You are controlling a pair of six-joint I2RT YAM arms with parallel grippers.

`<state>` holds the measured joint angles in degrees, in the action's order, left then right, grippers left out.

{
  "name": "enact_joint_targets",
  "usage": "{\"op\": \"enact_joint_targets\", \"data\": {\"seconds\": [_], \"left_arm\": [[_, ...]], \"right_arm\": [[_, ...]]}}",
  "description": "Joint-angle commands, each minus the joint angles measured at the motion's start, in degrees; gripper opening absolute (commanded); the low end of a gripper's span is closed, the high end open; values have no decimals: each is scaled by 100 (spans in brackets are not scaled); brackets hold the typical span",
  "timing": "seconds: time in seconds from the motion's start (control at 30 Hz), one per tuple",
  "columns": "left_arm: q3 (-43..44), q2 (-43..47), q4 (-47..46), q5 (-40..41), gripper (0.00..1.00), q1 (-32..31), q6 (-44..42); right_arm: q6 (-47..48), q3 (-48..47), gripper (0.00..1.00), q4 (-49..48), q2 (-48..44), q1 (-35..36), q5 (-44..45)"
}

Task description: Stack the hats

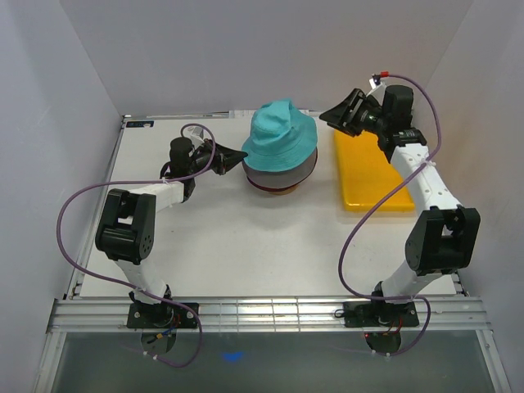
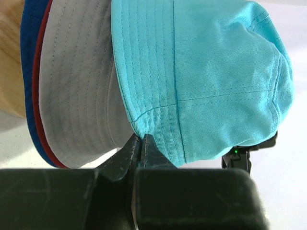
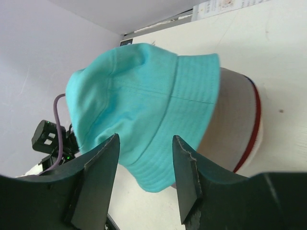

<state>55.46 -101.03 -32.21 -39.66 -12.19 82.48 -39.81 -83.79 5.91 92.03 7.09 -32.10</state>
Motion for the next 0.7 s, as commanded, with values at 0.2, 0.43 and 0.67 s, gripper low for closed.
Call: {"op": "enact_joint_targets", "data": {"seconds": [0.2, 0.43, 0.67], "left_arm": [[202, -13, -49, -103, 0, -30, -153], [237, 13, 48, -112, 0, -30, -214], [237, 22, 92, -130, 0, -21, -250]], "right_arm": [[-675, -147, 57, -520, 939, -340, -964], [-1616, -32, 59, -1777, 1607, -340, -1194], [-2083, 152, 60, -2375, 1617, -331, -1220]]}}
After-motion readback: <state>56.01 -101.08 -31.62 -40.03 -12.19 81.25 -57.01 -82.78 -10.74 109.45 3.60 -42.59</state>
